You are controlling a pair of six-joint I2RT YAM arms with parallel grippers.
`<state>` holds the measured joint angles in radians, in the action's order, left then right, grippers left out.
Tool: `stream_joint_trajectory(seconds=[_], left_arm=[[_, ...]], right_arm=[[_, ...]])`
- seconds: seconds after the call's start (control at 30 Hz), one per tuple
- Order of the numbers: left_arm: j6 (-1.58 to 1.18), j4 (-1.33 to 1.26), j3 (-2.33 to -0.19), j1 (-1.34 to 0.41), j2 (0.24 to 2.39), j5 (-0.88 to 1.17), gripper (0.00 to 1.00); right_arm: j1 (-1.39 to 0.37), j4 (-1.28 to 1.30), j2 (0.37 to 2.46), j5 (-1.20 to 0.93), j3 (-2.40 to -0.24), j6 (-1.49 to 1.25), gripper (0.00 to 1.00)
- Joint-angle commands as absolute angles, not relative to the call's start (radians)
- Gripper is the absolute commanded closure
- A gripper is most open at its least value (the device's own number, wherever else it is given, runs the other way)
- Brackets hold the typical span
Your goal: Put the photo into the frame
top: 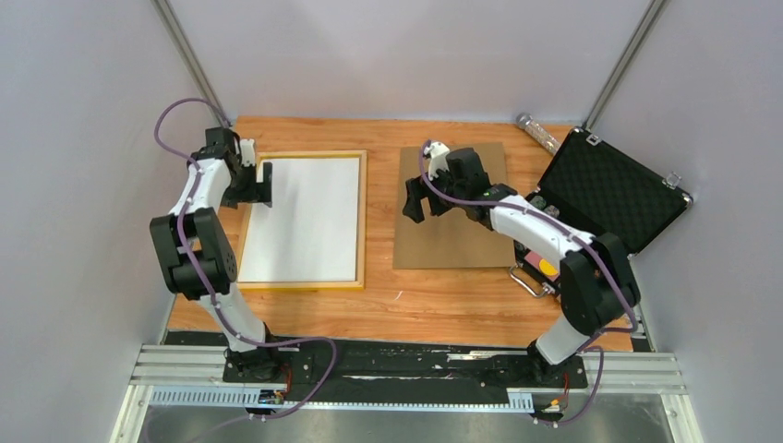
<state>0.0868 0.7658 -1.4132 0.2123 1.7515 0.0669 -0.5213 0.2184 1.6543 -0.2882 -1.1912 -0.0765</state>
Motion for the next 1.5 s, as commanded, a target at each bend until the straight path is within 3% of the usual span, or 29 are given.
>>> stream_joint_trajectory(seconds=[0.0,0.5,1.07,1.47], left_arm=[[0.118,0.789,-1.503,0.250,1.862,0.102,0.00],[0.064,0.815,-1.623,0.250,2.106,0.201,0.00],[0.006,0.629,-1.410,0.189,1.988,0.008,0.00],[-0.029,0.598,-1.361,0.161,1.938,-0.017,0.00]], right_arm=[[-0.525,0.121,1.520,-0.257,-1.108,0.090,0.12],[-0.473,0.065,1.448,-0.300,-0.991,0.070,0.12],[-0.364,0.062,1.496,-0.406,-0.984,-0.038,0.13],[-0.323,0.064,1.505,-0.442,-0.980,-0.064,0.13]])
